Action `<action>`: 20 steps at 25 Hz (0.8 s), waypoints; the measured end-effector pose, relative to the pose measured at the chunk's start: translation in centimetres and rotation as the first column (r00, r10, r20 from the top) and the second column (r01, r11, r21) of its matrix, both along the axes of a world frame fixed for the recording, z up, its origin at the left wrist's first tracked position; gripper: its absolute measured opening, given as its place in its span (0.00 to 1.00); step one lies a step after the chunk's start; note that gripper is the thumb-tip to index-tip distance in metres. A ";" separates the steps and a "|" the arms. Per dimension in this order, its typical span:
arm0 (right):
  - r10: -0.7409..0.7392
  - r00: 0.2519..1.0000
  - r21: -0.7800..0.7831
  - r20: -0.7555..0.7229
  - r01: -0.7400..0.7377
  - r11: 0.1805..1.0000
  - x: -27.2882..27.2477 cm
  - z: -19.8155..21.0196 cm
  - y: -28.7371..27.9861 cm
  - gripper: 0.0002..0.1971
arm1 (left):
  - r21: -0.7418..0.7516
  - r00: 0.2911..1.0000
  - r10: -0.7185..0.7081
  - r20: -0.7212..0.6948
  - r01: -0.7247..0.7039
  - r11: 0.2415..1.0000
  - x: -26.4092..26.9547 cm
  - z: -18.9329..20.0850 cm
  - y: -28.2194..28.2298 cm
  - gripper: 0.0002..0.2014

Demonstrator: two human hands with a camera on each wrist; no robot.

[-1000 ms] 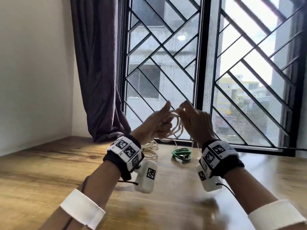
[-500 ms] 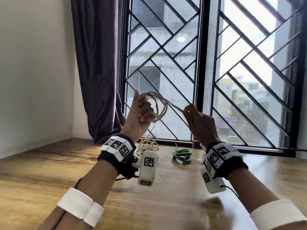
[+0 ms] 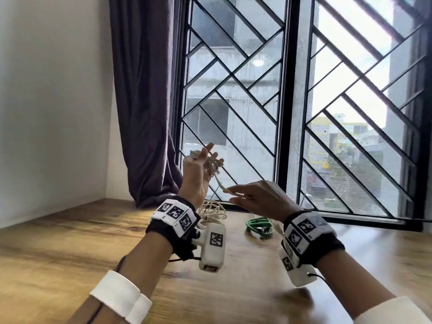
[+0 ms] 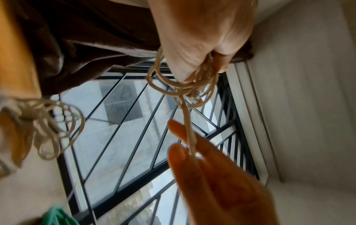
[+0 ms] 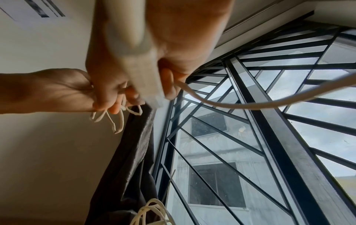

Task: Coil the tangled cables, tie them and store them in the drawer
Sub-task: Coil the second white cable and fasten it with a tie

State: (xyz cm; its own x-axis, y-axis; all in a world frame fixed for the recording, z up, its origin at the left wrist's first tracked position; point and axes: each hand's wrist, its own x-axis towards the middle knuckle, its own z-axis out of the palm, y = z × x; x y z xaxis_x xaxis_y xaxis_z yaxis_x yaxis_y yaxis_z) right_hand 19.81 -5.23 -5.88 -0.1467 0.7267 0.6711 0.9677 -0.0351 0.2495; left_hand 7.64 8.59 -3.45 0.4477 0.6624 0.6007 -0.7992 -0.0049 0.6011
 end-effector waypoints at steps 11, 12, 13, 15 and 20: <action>0.045 0.995 0.259 0.084 -0.066 0.964 -0.7 2.3 -2.3 0.16 | 0.794 0.570 0.801 -0.181 -0.397 0.461 1.7 -1.4 -0.2 0.10; 0.025 0.994 0.296 0.104 -0.055 0.954 -0.5 2.5 -2.5 0.18 | 0.847 0.537 0.820 -0.199 -0.327 0.419 1.4 -1.5 -0.8 0.07; -0.009 0.992 0.339 0.122 -0.033 0.940 -0.4 2.7 -2.5 0.20 | 0.874 0.511 0.834 -0.210 -0.284 0.394 1.1 -1.5 -1.5 0.05; -0.092 0.988 0.442 0.120 0.029 0.897 0.0 2.8 -2.7 0.22 | 0.880 0.501 0.836 -0.224 -0.264 0.394 0.5 -1.2 -2.3 0.13; -0.299 0.951 0.380 -0.077 0.305 0.873 1.4 2.0 -3.7 0.29 | 0.649 0.818 0.246 -0.520 0.192 0.736 -1.1 -0.5 -3.5 0.28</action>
